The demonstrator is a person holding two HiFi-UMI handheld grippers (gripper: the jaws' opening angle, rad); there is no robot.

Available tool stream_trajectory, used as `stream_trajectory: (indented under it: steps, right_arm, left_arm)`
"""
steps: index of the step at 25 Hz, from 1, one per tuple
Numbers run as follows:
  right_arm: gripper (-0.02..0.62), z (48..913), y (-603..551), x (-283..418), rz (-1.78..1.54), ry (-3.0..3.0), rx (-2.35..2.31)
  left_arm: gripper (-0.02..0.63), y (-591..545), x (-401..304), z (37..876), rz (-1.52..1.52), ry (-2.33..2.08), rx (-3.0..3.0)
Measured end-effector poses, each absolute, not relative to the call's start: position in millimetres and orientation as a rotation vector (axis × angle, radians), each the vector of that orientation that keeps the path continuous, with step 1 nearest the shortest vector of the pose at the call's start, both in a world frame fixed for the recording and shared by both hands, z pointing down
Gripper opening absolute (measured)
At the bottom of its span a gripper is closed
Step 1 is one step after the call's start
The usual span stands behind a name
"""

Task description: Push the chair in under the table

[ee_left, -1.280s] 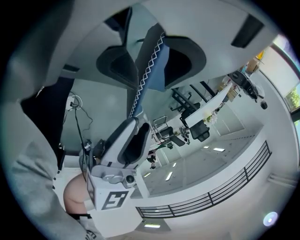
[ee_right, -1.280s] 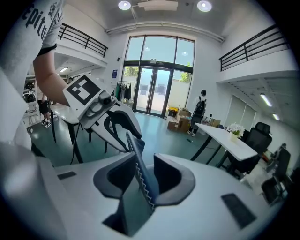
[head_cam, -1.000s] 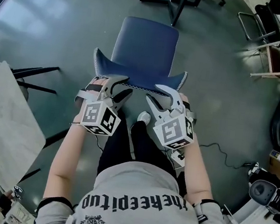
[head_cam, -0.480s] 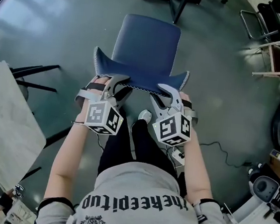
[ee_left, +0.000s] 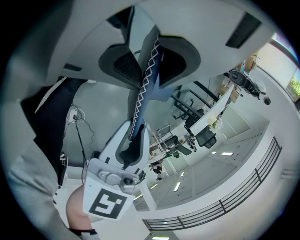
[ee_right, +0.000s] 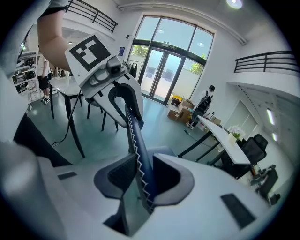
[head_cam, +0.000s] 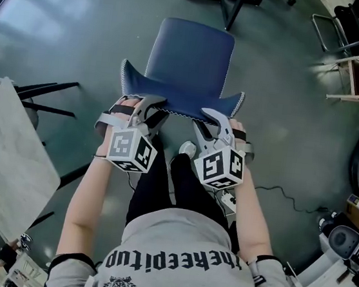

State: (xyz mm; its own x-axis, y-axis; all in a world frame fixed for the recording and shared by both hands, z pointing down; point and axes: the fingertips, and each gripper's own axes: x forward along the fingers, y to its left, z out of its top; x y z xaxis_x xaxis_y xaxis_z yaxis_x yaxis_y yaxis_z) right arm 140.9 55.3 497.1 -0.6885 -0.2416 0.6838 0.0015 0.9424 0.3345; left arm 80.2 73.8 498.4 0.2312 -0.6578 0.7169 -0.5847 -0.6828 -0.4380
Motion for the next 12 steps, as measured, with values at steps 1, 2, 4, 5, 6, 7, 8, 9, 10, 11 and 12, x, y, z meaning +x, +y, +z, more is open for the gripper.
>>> stream_trajectory:
  steps: [1, 2, 4, 5, 6, 7, 8, 9, 10, 11, 12]
  right_arm:
    - [0.115, 497, 55, 141, -0.397, -2.304, 0.168]
    - [0.115, 497, 55, 142, -0.397, -2.306, 0.169]
    - [0.116, 496, 55, 142, -0.392, -2.309, 0.171]
    - [0.117, 496, 55, 143, -0.389, -2.309, 0.171]
    - [0.117, 495, 55, 143, -0.387, -2.310, 0.172]
    - [0.117, 495, 55, 142, -0.386, -2.310, 0.173]
    - [0.117, 495, 55, 140, -0.385, -2.310, 0.175]
    - [0.117, 495, 56, 138, -0.384, -2.310, 0.177]
    - [0.117, 495, 56, 136, -0.383, -2.310, 0.180]
    - [0.117, 496, 55, 134, -0.383, -2.310, 0.184]
    - [0.117, 496, 55, 131, -0.383, -2.311, 0.188]
  left_arm:
    - [0.126, 73, 81, 498, -1.463, 1.213, -2.405]
    - [0.126, 73, 81, 498, -1.462, 1.212, -2.402]
    - [0.126, 73, 82, 497, -1.462, 1.214, -2.394]
    - [0.126, 74, 82, 497, -1.463, 1.215, -2.393]
    - [0.126, 74, 82, 496, -1.463, 1.214, -2.396]
    - [0.126, 74, 81, 496, -1.463, 1.213, -2.398]
    - [0.126, 74, 80, 496, -1.463, 1.211, -2.400]
    - [0.126, 74, 78, 496, -1.462, 1.209, -2.400]
    - [0.126, 74, 75, 497, -1.461, 1.207, -2.399]
    - [0.126, 73, 73, 498, -1.461, 1.205, -2.399]
    - [0.126, 73, 70, 498, -1.461, 1.202, -2.400]
